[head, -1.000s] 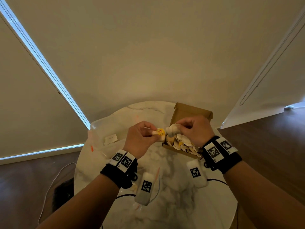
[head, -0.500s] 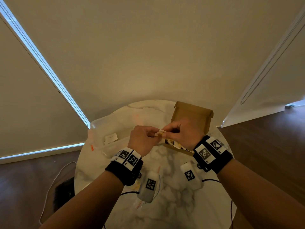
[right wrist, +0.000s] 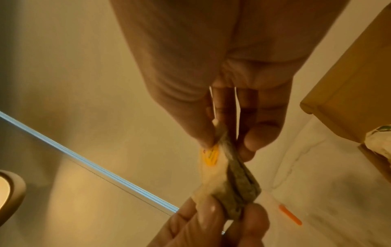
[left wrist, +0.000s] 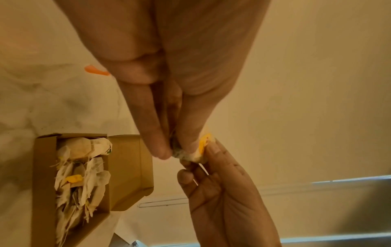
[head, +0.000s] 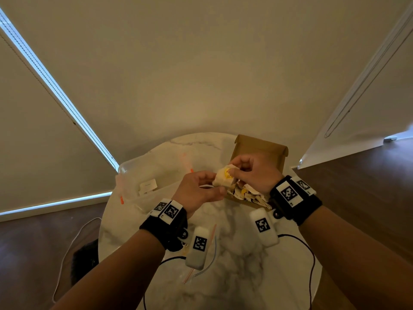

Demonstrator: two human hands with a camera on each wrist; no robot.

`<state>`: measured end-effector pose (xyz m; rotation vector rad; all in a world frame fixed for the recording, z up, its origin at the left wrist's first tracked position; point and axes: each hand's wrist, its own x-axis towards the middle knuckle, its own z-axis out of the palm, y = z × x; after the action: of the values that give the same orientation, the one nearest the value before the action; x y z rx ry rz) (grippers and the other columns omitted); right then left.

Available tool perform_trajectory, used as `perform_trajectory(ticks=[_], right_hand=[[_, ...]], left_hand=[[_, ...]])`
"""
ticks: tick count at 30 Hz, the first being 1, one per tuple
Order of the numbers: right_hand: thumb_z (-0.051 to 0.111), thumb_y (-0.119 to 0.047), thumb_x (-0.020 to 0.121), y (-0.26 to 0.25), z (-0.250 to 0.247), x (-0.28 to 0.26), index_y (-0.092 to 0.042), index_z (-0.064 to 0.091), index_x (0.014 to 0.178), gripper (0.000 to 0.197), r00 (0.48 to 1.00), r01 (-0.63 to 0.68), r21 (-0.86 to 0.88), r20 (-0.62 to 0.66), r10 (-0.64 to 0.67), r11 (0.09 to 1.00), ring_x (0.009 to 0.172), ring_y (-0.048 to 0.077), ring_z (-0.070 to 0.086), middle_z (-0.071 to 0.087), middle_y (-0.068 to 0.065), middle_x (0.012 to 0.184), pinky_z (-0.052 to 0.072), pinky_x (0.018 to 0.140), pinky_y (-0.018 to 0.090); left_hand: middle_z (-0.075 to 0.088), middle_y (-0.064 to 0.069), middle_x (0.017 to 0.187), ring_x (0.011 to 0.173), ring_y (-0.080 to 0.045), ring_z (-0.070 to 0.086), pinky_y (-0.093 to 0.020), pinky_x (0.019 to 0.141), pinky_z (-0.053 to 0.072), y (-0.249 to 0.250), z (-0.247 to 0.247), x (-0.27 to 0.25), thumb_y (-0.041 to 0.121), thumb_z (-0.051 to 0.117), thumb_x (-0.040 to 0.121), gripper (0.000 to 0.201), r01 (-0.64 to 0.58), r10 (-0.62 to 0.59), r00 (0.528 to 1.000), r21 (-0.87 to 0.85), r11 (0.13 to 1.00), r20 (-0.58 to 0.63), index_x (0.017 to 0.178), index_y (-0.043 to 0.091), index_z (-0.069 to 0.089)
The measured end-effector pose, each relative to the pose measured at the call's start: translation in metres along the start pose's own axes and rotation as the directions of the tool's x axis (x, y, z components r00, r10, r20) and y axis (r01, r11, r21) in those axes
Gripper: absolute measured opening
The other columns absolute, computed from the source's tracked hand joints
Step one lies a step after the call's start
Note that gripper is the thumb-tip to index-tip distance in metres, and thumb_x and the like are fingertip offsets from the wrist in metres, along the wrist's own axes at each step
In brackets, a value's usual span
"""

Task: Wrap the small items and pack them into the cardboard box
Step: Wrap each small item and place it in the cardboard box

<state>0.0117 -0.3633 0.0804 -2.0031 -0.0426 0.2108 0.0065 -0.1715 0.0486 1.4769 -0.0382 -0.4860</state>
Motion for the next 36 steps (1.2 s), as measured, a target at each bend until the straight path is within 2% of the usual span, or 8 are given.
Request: perform_trajectory(ticks=[6,11,18,21,26,30,34,36], right_hand=[[0.070,-0.016,0.086,0.025,-0.020,0.018,-0.011,0.070,0.100,0.015,0.995,-0.100,-0.099,-0.028,0.098,0.990,0.072,0.015,0.067,0.072,0.004,0.086,0.057,0.069,0.027],[0.071,-0.029,0.083,0.106,-0.064,0.041,-0.018,0.072,0.098,0.018,0.916,-0.335,-0.358,-0.340,0.213,0.871,0.086,0.020,0.065,0.071,0.001,0.094,0.055,0.083,0.037],[0.064,-0.025,0.087,0.162,-0.044,0.059,-0.015,0.074,0.102,0.020,0.885,-0.449,-0.492,-0.363,0.293,0.746,0.101,0.031,0.063,0.070,0.012,0.107,0.050,0.092,0.038],[0.061,-0.023,0.089,0.162,-0.032,0.070,-0.014,0.072,0.105,0.022,0.891,-0.412,-0.498,-0.397,0.222,0.763,0.103,0.029,0.061,0.069,0.012,0.111,0.045,0.089,0.032],[0.053,-0.016,0.095,0.166,-0.016,0.064,-0.011,0.058,0.130,0.035,0.932,-0.329,-0.612,-0.087,0.353,0.719,0.125,0.027,0.048,0.051,0.011,0.138,0.035,0.099,0.025],[0.052,-0.008,0.092,0.170,-0.011,0.044,-0.009,0.067,0.115,0.028,0.963,-0.265,-0.541,-0.188,0.193,0.798,0.117,0.028,0.056,0.063,0.011,0.124,0.040,0.100,0.031],[0.063,-0.005,0.085,0.167,0.016,0.006,-0.006,0.073,0.093,0.013,0.992,-0.039,-0.558,-0.122,-0.036,0.829,0.095,0.030,0.065,0.072,0.011,0.096,0.048,0.089,0.036],[0.067,-0.003,0.081,0.169,0.034,-0.016,-0.006,0.074,0.086,0.009,0.993,0.060,-0.544,-0.057,-0.108,0.837,0.083,0.030,0.068,0.074,0.010,0.086,0.053,0.081,0.040]], left_hand=[[0.069,-0.007,0.107,0.088,-0.025,0.071,-0.036,0.070,0.060,-0.005,0.000,0.013,0.008,0.082,0.074,0.037,0.019,-0.011,0.999,0.205,0.979,-0.037,0.107,0.012,0.067],[0.072,-0.005,0.094,0.086,-0.024,0.070,-0.038,0.072,0.061,-0.020,-0.026,0.011,0.021,0.072,0.085,0.012,0.056,-0.008,0.992,0.373,0.926,-0.129,0.096,0.016,0.070],[0.073,-0.004,0.087,0.081,-0.021,0.071,-0.032,0.068,0.059,-0.048,-0.050,0.002,0.018,0.068,0.089,0.003,0.125,-0.057,0.985,0.458,0.880,-0.160,0.090,0.018,0.070],[0.072,-0.003,0.086,0.078,-0.020,0.071,-0.030,0.066,0.058,-0.053,-0.057,-0.003,0.017,0.068,0.089,0.004,0.129,-0.056,0.985,0.491,0.862,-0.161,0.088,0.021,0.069],[0.071,0.006,0.089,0.080,-0.011,0.068,-0.022,0.069,0.052,-0.066,-0.063,-0.018,0.019,0.069,0.088,0.008,0.121,-0.055,0.990,0.582,0.804,-0.130,0.089,0.027,0.068],[0.062,0.015,0.104,0.088,-0.001,0.059,-0.014,0.077,0.048,-0.076,-0.056,-0.037,0.035,0.066,0.089,0.018,0.034,-0.137,0.989,0.800,0.599,0.061,0.106,0.034,0.062],[0.042,0.008,0.133,0.123,-0.012,0.040,-0.031,0.106,0.038,-0.094,-0.048,-0.057,0.049,0.063,0.086,0.039,-0.168,-0.192,0.942,0.881,0.442,0.276,0.122,0.043,0.050],[0.034,0.001,0.145,0.133,-0.019,0.032,-0.038,0.109,0.035,-0.100,-0.044,-0.066,0.049,0.063,0.086,0.039,-0.278,-0.203,0.907,0.886,0.371,0.369,0.123,0.046,0.049]])
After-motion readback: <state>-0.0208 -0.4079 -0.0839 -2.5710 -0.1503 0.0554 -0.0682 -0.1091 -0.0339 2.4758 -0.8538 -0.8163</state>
